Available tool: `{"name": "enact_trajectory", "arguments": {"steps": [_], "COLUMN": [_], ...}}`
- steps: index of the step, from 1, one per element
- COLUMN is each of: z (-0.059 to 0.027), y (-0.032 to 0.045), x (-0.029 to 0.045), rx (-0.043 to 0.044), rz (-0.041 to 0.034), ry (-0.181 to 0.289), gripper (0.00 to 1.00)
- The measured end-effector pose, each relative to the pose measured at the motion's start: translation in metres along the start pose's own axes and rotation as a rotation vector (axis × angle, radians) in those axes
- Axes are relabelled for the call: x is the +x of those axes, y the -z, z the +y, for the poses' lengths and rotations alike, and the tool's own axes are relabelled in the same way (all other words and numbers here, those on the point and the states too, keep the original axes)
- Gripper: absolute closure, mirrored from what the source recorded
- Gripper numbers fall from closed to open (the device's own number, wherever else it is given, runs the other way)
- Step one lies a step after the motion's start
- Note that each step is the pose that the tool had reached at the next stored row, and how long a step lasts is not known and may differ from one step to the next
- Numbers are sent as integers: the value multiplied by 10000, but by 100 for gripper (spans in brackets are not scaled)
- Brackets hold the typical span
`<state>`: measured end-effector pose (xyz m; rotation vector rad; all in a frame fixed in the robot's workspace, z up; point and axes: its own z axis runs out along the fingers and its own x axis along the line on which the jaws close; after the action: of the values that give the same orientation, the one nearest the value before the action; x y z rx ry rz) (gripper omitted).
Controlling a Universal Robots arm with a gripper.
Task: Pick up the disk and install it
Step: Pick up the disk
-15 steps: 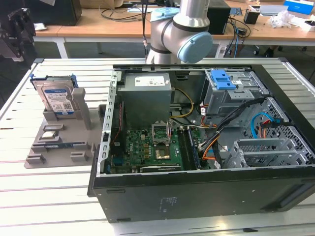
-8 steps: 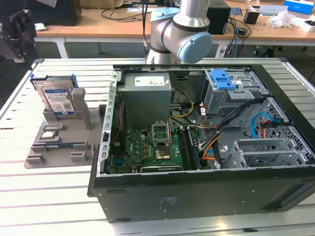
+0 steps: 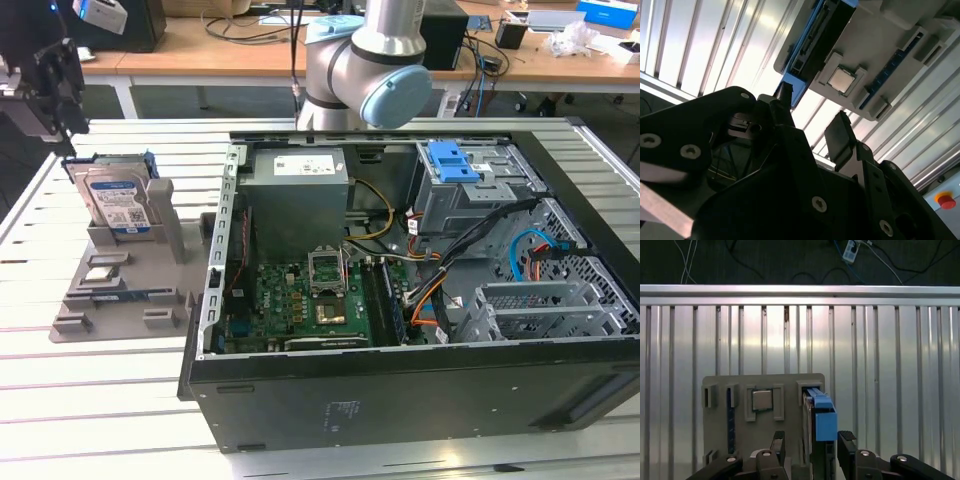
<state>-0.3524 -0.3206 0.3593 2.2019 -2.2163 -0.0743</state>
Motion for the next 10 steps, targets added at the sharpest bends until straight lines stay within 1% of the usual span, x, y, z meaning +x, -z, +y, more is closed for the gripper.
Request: {"name": "enact_trajectory", "arguments": {"steps": [2, 5, 6, 8, 10], "z": [-14, -20, -21, -25, -26], "y": [-63, -121, -141, -214, -253], "x": [-4, -19, -32, -94, -123], "rx": [-4, -6, -7, -6, -7], "rz": [9, 11, 12, 16, 18], "ry": [33, 68, 85, 155, 185], "gripper": [46, 46, 46, 46, 46]}}
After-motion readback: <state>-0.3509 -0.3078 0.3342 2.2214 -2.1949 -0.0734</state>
